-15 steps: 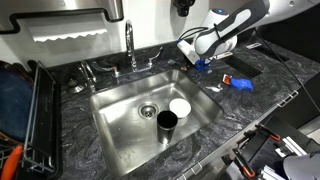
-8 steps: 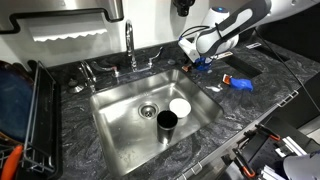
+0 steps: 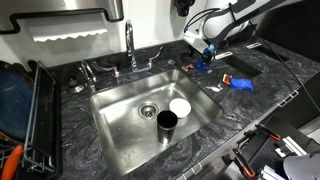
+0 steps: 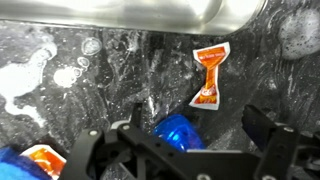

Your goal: Move the orange sachet backwards

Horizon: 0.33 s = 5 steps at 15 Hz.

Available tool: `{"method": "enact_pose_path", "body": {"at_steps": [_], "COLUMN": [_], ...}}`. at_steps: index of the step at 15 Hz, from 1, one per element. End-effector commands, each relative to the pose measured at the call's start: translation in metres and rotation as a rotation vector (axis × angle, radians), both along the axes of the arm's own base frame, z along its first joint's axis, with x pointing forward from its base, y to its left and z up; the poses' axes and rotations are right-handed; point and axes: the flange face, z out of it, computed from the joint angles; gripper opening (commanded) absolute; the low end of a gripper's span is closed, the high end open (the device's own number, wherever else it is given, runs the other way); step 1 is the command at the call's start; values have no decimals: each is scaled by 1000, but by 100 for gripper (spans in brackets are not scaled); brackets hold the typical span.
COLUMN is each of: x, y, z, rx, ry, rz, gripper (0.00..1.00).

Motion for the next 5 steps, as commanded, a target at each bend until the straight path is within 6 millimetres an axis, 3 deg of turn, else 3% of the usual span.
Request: {"method": "enact_pose_path", "body": {"at_steps": [1, 5], "x": [-22, -36], "y": [2, 7], "z": [35, 67], "rx": [25, 76], "ry": [86, 121], "rz": [44, 108], "gripper": [100, 100]}}
